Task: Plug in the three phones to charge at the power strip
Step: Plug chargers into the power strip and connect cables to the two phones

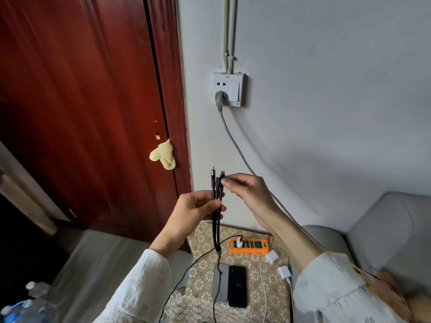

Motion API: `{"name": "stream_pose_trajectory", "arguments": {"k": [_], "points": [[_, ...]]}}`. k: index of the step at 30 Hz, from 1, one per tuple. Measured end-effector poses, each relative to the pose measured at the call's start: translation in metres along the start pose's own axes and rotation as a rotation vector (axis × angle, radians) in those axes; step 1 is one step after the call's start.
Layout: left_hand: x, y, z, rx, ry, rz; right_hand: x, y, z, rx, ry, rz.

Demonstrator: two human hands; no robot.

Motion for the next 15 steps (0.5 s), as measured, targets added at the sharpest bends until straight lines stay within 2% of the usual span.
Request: {"name": "stream_pose_trajectory", "arguments": {"k": [2,5,7,9,11,13,15], "points": [[-0.003,0.007,-0.001,-0.04,-0.031,-0.01,0.0,-0.006,0.0,0.024,0.011,-0.018],[-0.028,0.03,-0.004,-0.178,-0.271,-0.002,-0.003,-0.02,-0.002,0.055,0.011,-0.052],[-0.049,0.044,-0.007,-0.267,-0.403,0.222,-0.004,-0.025,-0.004,0.069,0.019,-0.04],[-0.059,0.054,-0.01,-0.376,-0.38,0.564,0.001,-0.027,-0.006,0.071,0.076,-0.059],[-0.057,0.056,-0.011,-0.355,-0.336,0.718,0.01,-0.03,-0.007,0.075,0.144,-0.111],[-0.044,0.047,-0.01,-0.176,-0.275,0.672,0.017,-0.032,-0.007,0.088,0.166,-0.105],[-0.023,0.039,-0.012,-0.032,-0.128,0.552,0.021,-0.034,-0.006,0.095,0.165,-0.071]]}}
Point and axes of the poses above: each hand's wrist, its own z-axis towards the middle knuckle, its own x-axis out of the palm, y = z × x, the point moved 7 cm from there along z, towards the middle knuckle, and after that the axes turned 3 degrees about z, right-handed, at the moved point
